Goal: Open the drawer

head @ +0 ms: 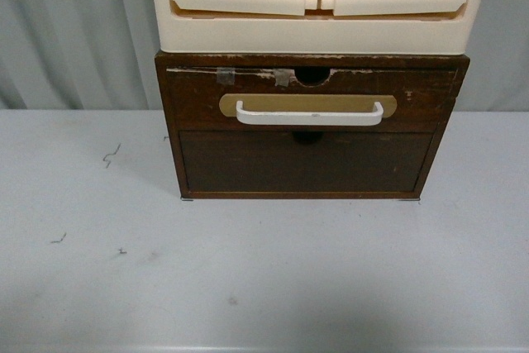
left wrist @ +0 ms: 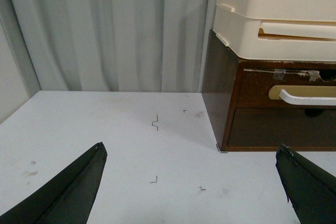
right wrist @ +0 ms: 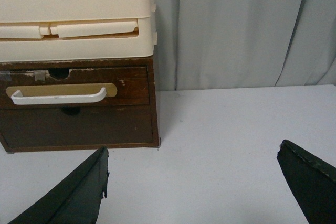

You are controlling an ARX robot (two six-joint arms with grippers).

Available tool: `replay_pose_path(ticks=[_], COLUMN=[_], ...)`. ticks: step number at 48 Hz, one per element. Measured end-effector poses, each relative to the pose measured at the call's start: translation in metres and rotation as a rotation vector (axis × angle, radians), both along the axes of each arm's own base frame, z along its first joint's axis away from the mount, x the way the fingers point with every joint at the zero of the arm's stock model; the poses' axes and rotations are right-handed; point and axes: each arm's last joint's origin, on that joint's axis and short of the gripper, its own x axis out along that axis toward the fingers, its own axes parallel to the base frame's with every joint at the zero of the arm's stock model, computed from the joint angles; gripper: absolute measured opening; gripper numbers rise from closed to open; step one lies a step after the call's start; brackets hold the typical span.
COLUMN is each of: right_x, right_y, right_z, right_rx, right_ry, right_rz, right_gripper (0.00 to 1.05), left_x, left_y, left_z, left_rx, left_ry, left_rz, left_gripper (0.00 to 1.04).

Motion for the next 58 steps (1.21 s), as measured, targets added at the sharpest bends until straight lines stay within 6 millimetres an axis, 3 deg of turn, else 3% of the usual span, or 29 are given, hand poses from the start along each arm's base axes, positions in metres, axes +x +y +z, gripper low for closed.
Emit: replay_pose_path(ticks=[19,21,23,26,32,37,43,49,58], right_x=[0.000,-0.001,0.001,0.018,0.051,0.073,0.108,0.158,0.200], right_y=[0.000,-0.001,-0.001,-0.008,-0.012,-0.012,-0.009,0.004,0.025], right_z=[0.000,-0.002,-0.001,0.007,0.030,0.036,0.025,0.004,-0.011], right_rx=[0.000,0.007,0.013,0.075,0.218,0.309,0.485,0.723,0.895], right_ry=[0.000,0.143,0.276,0.460,0.447,0.451,0.527,0.602,0.581], right_rz=[0.000,-0.020,-0.030,-0.073,-0.014,0.060,0.162,0.301,0.395], right_gripper=[0.98,0.98,0.98,0.98,0.98,0.98,0.98,0.98,0.98], left_x=[0.000,0.000,-0.001,0.009,0.041,0.063,0.094,0.143,0.185], left_y=[0.000,0.000,0.000,0.000,-0.003,-0.013,-0.030,-0.059,-0.082], left_z=[0.000,-0.001,-0.001,0.006,0.024,0.031,0.030,0.015,-0.002], left_rx=[0.000,-0.001,-0.017,-0.074,-0.201,-0.288,-0.397,-0.594,-0.783], left_ry=[0.000,0.006,0.135,0.352,0.380,0.391,0.422,0.491,0.512], left_rz=[0.000,0.002,0.039,0.073,0.012,-0.099,-0.231,-0.353,-0.453], left_gripper=[0.98,0.98,0.98,0.98,0.98,0.98,0.98,0.98,0.98])
